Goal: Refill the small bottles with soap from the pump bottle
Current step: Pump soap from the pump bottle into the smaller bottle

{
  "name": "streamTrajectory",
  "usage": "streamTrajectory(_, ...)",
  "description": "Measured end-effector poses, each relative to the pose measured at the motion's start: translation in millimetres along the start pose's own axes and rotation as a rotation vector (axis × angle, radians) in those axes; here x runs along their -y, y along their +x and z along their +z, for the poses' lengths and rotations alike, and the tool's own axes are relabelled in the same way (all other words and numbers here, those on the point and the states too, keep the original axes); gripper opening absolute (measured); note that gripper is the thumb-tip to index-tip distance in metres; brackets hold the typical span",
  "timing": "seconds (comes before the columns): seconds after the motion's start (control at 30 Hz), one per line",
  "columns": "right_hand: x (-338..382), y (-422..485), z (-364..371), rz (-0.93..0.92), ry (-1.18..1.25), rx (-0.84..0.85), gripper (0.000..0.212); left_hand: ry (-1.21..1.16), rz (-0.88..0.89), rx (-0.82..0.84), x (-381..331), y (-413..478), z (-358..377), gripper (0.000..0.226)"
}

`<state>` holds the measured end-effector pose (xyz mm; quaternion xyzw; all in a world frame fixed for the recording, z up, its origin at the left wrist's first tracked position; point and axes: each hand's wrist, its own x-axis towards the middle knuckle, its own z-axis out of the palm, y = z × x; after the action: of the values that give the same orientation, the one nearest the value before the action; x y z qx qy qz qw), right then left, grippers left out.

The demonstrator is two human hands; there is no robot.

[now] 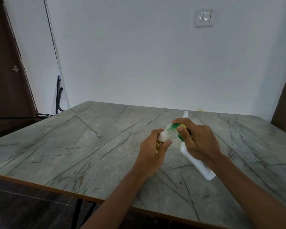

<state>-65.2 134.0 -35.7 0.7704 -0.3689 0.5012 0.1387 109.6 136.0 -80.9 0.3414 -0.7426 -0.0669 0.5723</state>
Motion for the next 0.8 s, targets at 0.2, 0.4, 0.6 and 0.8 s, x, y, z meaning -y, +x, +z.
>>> streamTrajectory(0.2, 0.1, 1.4, -0.7, 0.021, 0.014, -0.039, 0.046, 0.002, 0.023, 0.037, -1.6, -1.0, 1.4, 0.037)
streamTrajectory(0.4, 1.2, -2.3, -0.2, -0.008, -0.037, -0.031, 0.048, 0.001, 0.012, 0.03, -0.5, -1.2, 0.7, 0.034)
streamTrajectory(0.6, 1.2, -3.6, -2.2, -0.024, -0.054, -0.01, 0.056, 0.012, -0.002, 0.005, 0.1, -0.2, -0.4, 0.045)
streamTrajectory(0.8, -1.8, 0.7, 2.2, 0.006, -0.037, 0.018, 0.053, 0.01, -0.018, 0.001, 0.2, 0.3, -0.5, 0.039)
